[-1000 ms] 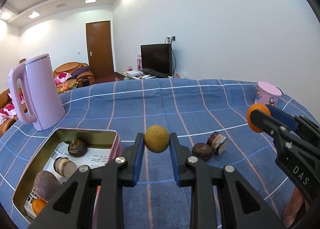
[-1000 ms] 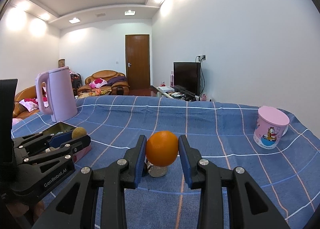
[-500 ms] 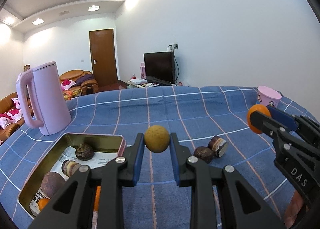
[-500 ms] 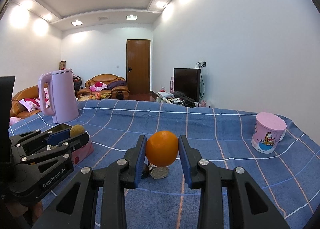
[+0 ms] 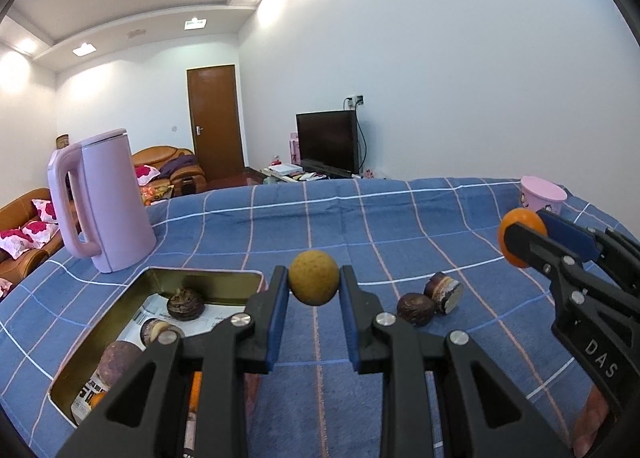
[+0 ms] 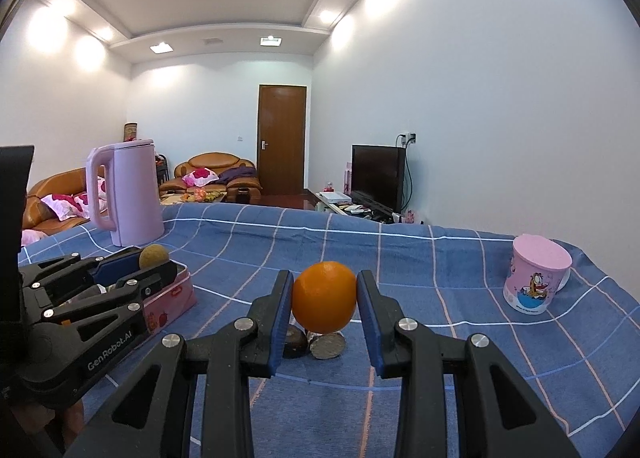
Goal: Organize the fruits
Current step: 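Lift the yellow fruit and orange off the cloth with both tools, then carry the yellow fruit and orange over the tin box with both tools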
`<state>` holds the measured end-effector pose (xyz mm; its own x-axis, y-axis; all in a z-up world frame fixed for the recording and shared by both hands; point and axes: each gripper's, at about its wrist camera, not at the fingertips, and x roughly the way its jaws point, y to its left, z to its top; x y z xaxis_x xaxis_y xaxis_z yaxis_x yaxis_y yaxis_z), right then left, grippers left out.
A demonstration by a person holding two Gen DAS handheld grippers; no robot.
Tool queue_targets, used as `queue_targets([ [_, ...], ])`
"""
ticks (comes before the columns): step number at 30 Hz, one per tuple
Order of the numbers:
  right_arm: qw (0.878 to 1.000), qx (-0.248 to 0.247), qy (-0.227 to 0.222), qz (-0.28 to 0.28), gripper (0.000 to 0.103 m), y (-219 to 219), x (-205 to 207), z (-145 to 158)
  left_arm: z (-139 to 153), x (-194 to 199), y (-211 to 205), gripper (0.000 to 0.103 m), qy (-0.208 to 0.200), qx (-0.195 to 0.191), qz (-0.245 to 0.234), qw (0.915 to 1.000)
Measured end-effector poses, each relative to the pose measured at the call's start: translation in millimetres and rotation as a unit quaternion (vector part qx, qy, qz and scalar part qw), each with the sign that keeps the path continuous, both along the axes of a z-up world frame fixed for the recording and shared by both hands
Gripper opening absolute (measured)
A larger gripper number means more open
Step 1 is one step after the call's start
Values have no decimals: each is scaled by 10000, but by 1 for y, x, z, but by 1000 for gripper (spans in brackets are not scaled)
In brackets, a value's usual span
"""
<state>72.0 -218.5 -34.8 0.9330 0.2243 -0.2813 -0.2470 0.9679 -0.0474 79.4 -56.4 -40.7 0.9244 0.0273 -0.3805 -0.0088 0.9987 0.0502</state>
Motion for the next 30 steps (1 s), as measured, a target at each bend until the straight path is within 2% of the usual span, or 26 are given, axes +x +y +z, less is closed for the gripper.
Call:
queue_targets([
  [17, 9996, -42, 120, 251, 35, 19, -4, -2, -1, -12, 16, 27, 99, -39, 18, 9999],
  [30, 9973, -147, 173, 699, 35, 60, -14, -4, 5, -24, 52, 27, 152, -168, 282, 9993],
])
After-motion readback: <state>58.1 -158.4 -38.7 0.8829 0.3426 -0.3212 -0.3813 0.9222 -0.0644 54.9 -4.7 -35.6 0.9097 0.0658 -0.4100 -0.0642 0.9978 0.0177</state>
